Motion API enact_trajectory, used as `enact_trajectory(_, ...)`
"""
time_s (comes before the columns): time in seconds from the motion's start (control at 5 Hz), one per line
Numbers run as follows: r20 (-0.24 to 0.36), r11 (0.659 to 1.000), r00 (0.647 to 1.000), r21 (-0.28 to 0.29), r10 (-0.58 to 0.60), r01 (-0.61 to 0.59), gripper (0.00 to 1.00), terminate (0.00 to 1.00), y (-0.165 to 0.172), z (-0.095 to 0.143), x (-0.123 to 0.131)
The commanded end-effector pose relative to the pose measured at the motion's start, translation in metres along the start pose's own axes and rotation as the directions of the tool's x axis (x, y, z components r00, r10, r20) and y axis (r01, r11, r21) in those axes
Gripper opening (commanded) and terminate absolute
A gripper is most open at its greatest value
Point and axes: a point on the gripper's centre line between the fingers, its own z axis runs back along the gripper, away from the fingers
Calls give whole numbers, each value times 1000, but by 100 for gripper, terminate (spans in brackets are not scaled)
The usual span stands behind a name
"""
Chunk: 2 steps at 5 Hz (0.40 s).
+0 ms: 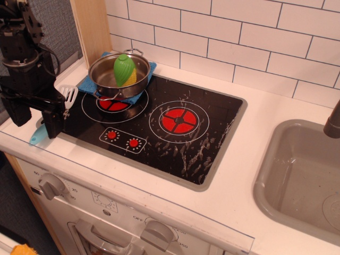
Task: Move the blue spatula to the other side of the silver pot, off of the stove top.
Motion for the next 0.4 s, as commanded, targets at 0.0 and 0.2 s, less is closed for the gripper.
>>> enact_trajectory(0.0,39,1000,999,23,-17,16,100,0,3,20,3)
enact_trajectory(0.2,39,1000,999,23,-17,16,100,100,3,20,3)
